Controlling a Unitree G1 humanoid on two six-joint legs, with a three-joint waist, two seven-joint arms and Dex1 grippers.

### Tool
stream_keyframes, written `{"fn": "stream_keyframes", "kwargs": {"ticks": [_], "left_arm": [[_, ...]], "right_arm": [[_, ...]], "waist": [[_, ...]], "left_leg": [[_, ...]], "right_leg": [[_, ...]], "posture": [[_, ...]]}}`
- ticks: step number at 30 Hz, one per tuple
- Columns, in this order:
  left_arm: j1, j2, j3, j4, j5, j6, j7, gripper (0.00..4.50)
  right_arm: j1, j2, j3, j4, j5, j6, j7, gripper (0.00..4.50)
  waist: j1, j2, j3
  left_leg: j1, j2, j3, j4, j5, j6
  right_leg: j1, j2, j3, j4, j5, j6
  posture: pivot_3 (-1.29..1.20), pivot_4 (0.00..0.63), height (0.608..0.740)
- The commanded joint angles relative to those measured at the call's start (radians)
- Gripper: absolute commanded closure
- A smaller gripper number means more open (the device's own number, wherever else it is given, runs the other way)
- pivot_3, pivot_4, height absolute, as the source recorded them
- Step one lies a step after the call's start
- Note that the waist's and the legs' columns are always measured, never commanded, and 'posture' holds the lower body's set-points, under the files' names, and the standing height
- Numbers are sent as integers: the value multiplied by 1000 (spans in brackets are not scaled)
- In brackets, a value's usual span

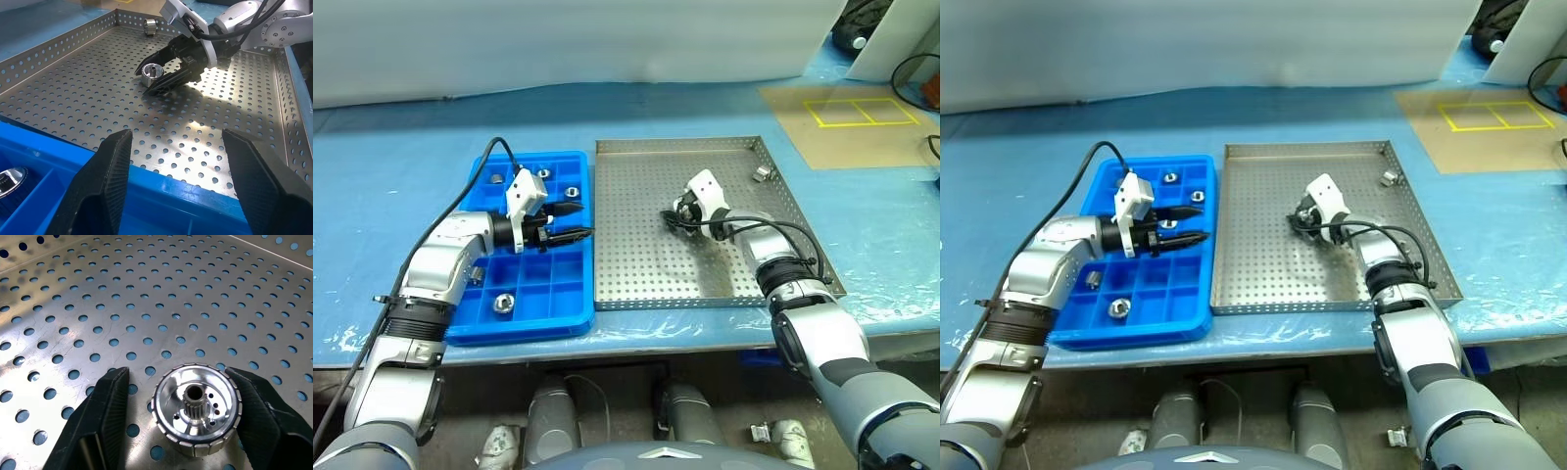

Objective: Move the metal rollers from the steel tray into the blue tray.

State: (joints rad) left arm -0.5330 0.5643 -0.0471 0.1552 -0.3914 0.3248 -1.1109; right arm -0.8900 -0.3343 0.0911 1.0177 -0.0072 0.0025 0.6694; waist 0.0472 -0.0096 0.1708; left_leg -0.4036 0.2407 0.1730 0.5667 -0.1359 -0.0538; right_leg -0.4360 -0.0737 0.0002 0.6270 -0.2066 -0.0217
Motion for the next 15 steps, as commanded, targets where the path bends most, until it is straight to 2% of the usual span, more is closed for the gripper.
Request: {"fn": "stream_keyframes", "kwargs": {"ticks": [1,3,6,8,11,15], "left_arm": [[6,15,28,-27,-7,-9,-2,1411],[12,25,37,-40,-15,-1,-4,1411],[26,53,57,-70,-30,15,-7,1411],[42,78,78,-93,-38,27,-4,1411],[69,116,118,-122,-50,42,7,1411],[118,175,201,-175,-65,61,33,1411]], "right_arm": [[-8,-18,-18,10,-6,-24,-4,1812],[-10,-19,-15,16,-18,-22,-34,2413],[-5,-17,-15,-11,-11,-32,-1,2413],[-10,-14,-8,-32,-17,-33,-2,2777],[-25,-8,6,-75,-34,-44,-9,2777],[-32,39,22,-289,39,28,136,2777]], "waist": [[0,0,0],[0,0,0],[-1,0,0],[-1,0,0],[-1,1,0],[-7,1,1]], "left_leg": [[0,0,0,0,0,0],[0,0,0,0,0,0],[0,0,0,0,0,0],[0,0,0,0,0,0],[-1,0,0,-1,0,0],[-1,1,0,-2,0,0]], "right_leg": [[0,0,0,0,0,0],[0,0,0,0,0,0],[0,0,0,0,0,0],[0,0,0,0,0,0],[-1,0,0,-1,0,0],[-2,1,0,-1,0,0]], "posture": [[-110,150,740],[-111,150,740],[-108,150,740],[-101,150,740],[-94,150,740],[-50,150,740]]}}
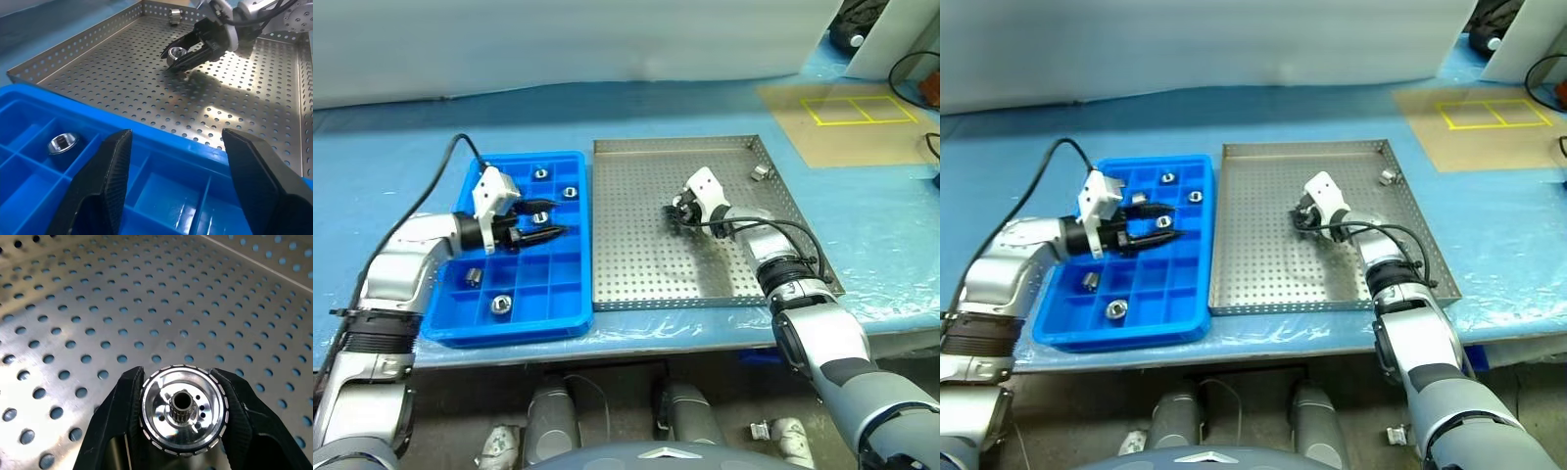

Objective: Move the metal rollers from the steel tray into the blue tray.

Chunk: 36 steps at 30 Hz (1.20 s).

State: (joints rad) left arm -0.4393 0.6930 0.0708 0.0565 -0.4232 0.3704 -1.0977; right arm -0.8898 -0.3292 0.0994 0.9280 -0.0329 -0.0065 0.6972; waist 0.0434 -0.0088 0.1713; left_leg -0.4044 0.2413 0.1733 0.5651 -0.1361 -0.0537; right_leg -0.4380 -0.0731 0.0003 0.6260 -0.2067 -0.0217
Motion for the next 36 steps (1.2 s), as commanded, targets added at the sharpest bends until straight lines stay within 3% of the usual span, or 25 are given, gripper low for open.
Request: {"fn": "stream_keyframes", "kwargs": {"ticks": [1,7,13,19,36], "left_arm": [[42,64,109,-98,-42,27,26,1411],[178,135,209,-252,-95,110,62,1411],[300,147,297,-372,-139,165,121,1411],[428,138,392,-467,-181,210,167,1411],[453,128,373,-483,-203,205,217,1411]], "right_arm": [[-29,51,28,-275,88,66,157,2777],[-30,163,121,-468,146,180,320,2777],[-81,288,196,-273,69,77,301,2777],[-79,320,228,-230,69,53,395,2777],[-55,435,271,-167,4,20,347,2777]], "waist": [[-5,0,0],[10,0,1],[40,0,1],[58,0,1],[58,0,1]], "left_leg": [[0,0,0,0,0,0],[0,3,0,-4,0,0],[-1,2,0,-4,0,0],[-1,2,-1,-5,0,0],[-1,2,-2,-8,0,-1]], "right_leg": [[0,0,0,0,0,0],[-2,3,-1,-2,-1,-2],[-1,0,-3,-2,-2,-2],[-1,0,-4,-2,-2,-2],[-2,0,-4,-3,-2,-1]], "posture": [[-42,150,740],[42,150,740],[131,150,740],[185,150,740],[180,150,740]]}}
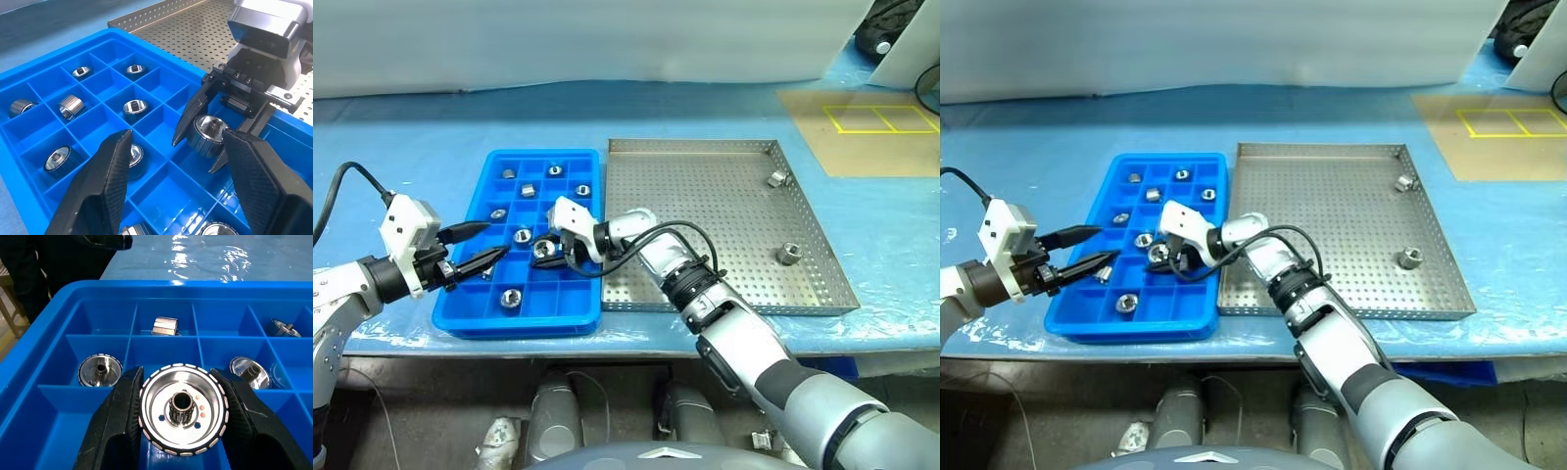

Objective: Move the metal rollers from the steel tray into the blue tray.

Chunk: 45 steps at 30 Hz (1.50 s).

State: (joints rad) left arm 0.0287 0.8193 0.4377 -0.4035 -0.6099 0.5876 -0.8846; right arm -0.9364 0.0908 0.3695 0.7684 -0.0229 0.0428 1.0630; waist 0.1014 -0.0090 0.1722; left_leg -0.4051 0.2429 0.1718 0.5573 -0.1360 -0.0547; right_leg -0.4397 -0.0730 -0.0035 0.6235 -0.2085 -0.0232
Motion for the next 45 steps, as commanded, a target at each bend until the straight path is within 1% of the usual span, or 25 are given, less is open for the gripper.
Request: {"fn": "stream_keyframes", "kwargs": {"ticks": [1,2,5,7,9,14,17,23,25,27,29,31,33,36,40,45], "left_arm": [[-17,1,2,-20,-16,-14,4,1411],[-22,1,-3,-19,-16,-14,3,1411],[-36,2,-17,-7,-13,-18,-1,1411],[-44,1,-26,1,-10,-21,-5,1411],[-57,1,-37,12,-8,-25,-8,1411],[-98,-3,-77,42,0,-39,-17,1411],[-133,-3,-105,67,3,-52,-26,1411],[-203,-19,-165,122,15,-78,-47,1411],[-228,-29,-192,144,25,-89,-56,1411],[-259,-43,-222,170,34,-101,-66,1411],[-289,-57,-252,198,48,-117,-77,1411],[-313,-72,-274,220,58,-128,-85,1411],[-330,-86,-294,236,67,-139,-90,1411],[-336,-104,-316,237,73,-146,-94,1411],[-318,-117,-324,212,70,-140,-89,1411],[-271,-122,-310,168,59,-123,-67,1411]], "right_arm": [[-8,16,2,-3,-11,-39,-26,2777],[-4,16,-1,-3,-7,-42,-19,2777],[3,11,-21,-16,15,-21,-4,1771],[-4,9,-34,-10,5,-2,-48,1062],[-12,3,-38,1,1,13,-57,432],[-14,-29,-64,-20,5,6,-91,432],[-26,-66,-123,-97,53,56,-94,432],[-43,-216,-218,-281,146,176,-35,432],[-61,-272,-251,-291,155,187,-41,432],[-97,-332,-281,-233,135,155,-77,432],[-150,-383,-302,-108,98,94,-152,432],[-209,-418,-307,47,50,16,-261,432],[-275,-438,-309,209,1,-49,-400,432],[-350,-450,-311,383,-44,-102,-570,432],[-403,-444,-306,504,-89,-119,-745,432],[-448,-424,-310,536,-114,-150,-862,432]], "waist": [[0,0,0],[0,0,0],[-1,0,0],[-1,0,0],[-2,0,0],[-2,0,0],[-2,0,0],[-5,0,0],[-7,0,0],[-9,0,0],[-10,0,0],[-13,0,0],[-21,0,0],[-33,0,0],[-42,1,0],[-54,2,1]], "left_leg": [[0,0,0,0,0,0],[0,0,0,0,0,0],[0,0,0,0,0,0],[0,0,0,0,0,0],[0,0,0,0,0,0],[0,0,0,0,0,-1],[0,0,0,0,1,-1],[1,-1,0,0,1,-2],[1,-1,0,0,3,-5],[1,-1,0,0,4,-6],[1,-1,0,1,4,-6],[1,-1,1,2,4,-6],[1,-1,1,3,4,-6],[0,-1,1,3,4,-6],[-3,-1,1,3,3,-5],[-4,-1,1,3,3,-5]], "right_leg": [[0,0,0,0,0,0],[0,0,0,0,0,0],[0,0,0,0,0,0],[0,0,0,0,0,0],[0,0,0,0,0,0],[0,0,0,0,0,0],[0,0,0,1,0,0],[0,0,1,1,0,0],[0,0,1,1,0,0],[0,1,1,1,0,0],[0,1,2,1,0,0],[0,0,2,2,0,0],[0,0,2,2,0,0],[0,0,2,1,0,0],[-3,1,3,1,0,0],[-4,1,3,1,0,0]], "posture": [[180,150,740],[174,150,740],[162,150,740],[153,150,740],[143,150,740],[114,150,740],[89,150,740],[30,150,740],[9,150,740],[-14,150,740],[-33,150,740],[-47,150,740],[-56,150,740],[-59,150,740],[-45,150,740],[-15,150,740]]}}
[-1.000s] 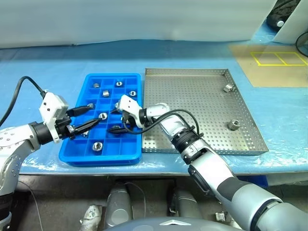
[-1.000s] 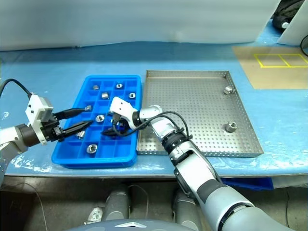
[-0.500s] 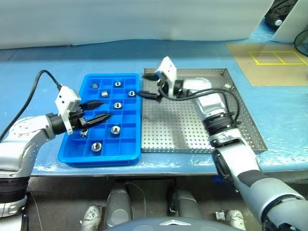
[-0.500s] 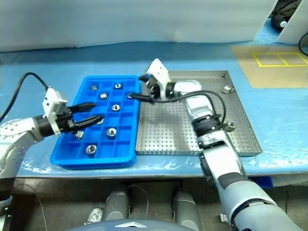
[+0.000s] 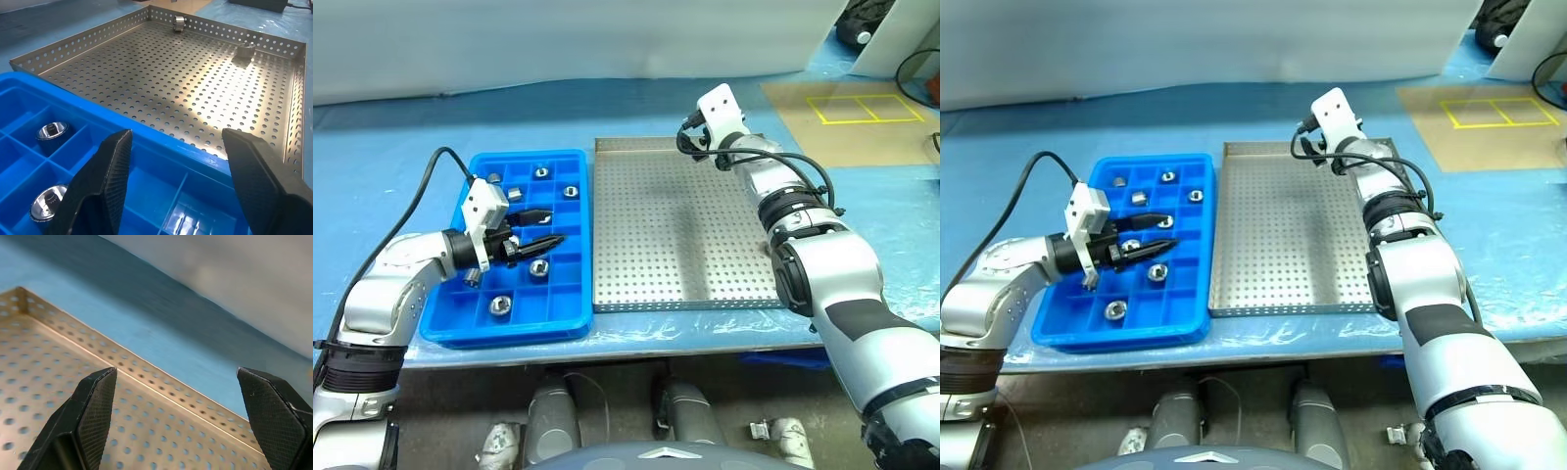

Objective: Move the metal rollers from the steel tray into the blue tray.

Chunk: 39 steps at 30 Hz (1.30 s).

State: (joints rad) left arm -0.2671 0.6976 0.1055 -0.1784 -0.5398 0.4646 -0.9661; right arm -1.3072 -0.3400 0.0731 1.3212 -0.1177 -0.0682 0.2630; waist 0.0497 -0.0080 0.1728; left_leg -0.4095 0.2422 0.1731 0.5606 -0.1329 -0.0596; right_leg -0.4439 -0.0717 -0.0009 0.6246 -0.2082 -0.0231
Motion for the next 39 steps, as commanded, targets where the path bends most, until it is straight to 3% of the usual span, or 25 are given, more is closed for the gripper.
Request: {"fn": "stream_keyframes", "kwargs": {"ticks": [1,9,13,18,23,30,39], "left_arm": [[34,-1,25,-67,-14,3,19,1411],[71,-30,37,-121,-42,20,67,1411],[78,-49,24,-124,-38,13,76,1411],[53,-72,-12,-75,-15,-14,56,1411],[-46,-107,-72,28,19,-52,6,1411],[-130,-137,-115,135,52,-99,-49,1411],[-175,-185,-140,185,78,-130,-68,1411]], "right_arm": [[-86,11,-13,-17,-23,-44,-69,432],[-106,55,-111,-74,60,2,-44,432],[24,8,-141,-219,92,101,-21,432],[241,-87,-188,-517,96,283,-102,432],[357,-181,-310,-652,118,435,-250,432],[458,-241,-339,-725,116,479,-265,432],[366,-72,-251,-604,129,408,-204,432]], "waist": [[-4,1,1],[7,3,2],[23,3,2],[45,4,2],[35,6,4],[-14,6,3],[-61,7,3]], "left_leg": [[0,0,0,0,0,0],[-1,0,0,2,-1,2],[-1,0,0,3,-1,2],[-1,-2,0,4,-1,2],[2,-2,1,5,0,0],[6,-3,1,5,0,0],[6,-2,2,5,0,0]], "right_leg": [[0,0,0,0,0,0],[-1,-1,0,3,0,0],[-1,-1,0,2,0,0],[2,-1,-1,0,0,1],[2,-1,3,3,3,4],[6,-1,5,2,3,5],[5,0,6,3,4,4]], "posture": [[-13,150,740],[10,150,740],[-9,150,740],[-55,150,740],[-149,150,740],[-216,150,740],[-206,150,740]]}}
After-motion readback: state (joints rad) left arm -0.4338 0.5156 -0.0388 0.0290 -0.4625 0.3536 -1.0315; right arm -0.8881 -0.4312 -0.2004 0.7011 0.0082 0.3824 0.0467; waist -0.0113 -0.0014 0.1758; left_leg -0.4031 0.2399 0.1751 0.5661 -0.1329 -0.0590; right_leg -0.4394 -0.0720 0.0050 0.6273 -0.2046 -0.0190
